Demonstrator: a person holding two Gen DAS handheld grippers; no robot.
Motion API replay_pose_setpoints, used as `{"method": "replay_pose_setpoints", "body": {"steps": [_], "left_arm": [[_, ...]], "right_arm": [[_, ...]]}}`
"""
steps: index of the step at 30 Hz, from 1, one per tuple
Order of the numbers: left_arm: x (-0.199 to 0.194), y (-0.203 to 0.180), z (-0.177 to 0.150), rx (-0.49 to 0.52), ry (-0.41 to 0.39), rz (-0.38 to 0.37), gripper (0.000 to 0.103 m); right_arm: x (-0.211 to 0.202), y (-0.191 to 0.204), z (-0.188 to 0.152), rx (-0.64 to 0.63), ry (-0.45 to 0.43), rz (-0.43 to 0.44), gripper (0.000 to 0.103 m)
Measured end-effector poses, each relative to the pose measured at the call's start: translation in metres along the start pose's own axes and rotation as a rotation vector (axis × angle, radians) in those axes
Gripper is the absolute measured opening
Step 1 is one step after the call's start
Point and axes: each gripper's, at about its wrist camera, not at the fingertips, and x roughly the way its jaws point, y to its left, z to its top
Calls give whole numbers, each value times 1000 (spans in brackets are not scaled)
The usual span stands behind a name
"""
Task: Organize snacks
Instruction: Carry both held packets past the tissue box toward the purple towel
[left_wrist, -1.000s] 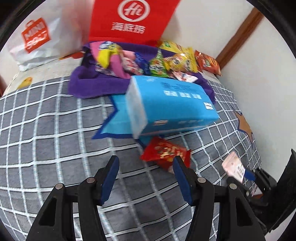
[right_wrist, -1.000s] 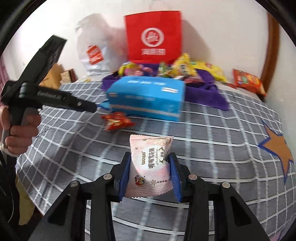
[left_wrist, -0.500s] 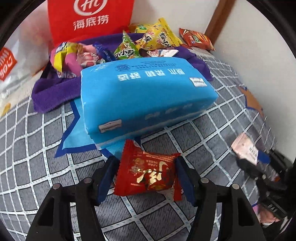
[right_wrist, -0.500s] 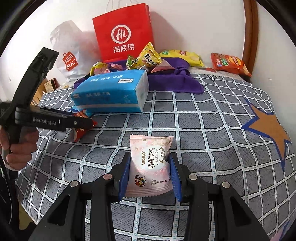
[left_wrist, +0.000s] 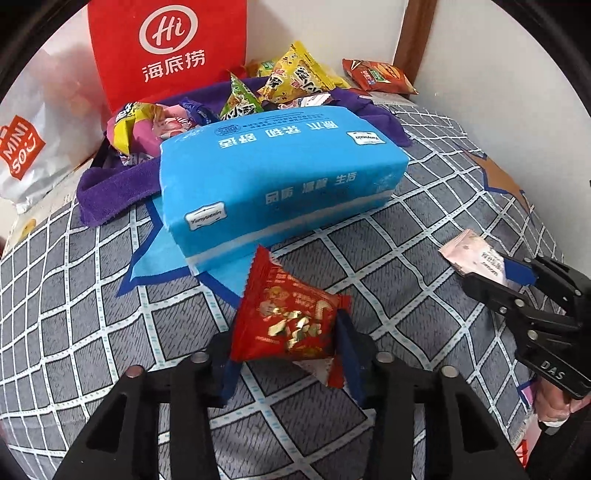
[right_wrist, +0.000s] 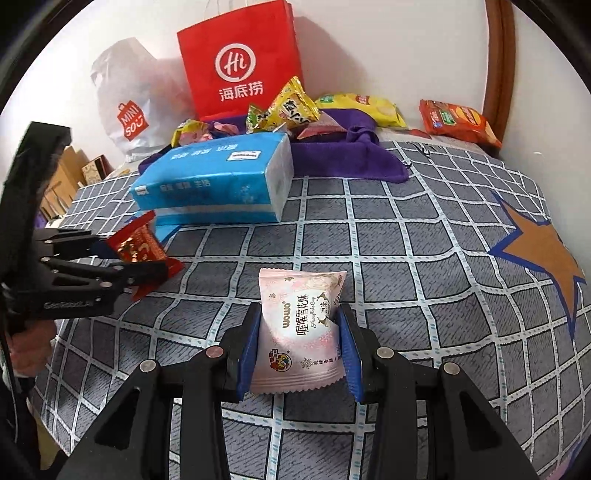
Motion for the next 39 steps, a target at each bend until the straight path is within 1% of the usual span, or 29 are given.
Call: {"method": "replay_pose_setpoints", "body": {"steps": [2, 7, 13, 16, 21, 33, 39], "left_arm": [[-2, 1, 0, -7, 2, -10, 39], [-10, 1, -1, -23, -12, -22, 37], [-18, 7, -5, -55, -24, -35, 37], [-21, 11, -7, -73, -17, -58, 37], [-29, 16, -11, -93, -29, -62, 37], [-54, 27, -7, -135, -56, -95, 37], [-68, 31, -5, -138, -70, -81, 37]], "right_arm": [[1, 2, 1, 7, 7, -14, 40], [0, 4, 4, 22, 13, -29, 40], [-2, 7, 4, 16, 21, -46, 40], [-3, 9, 4, 11, 25, -59, 40], [-9, 11, 5, 14, 16, -62, 40], [-31, 22, 24, 14, -21, -86, 40], [-45, 26, 36, 34, -51, -107, 40]]}}
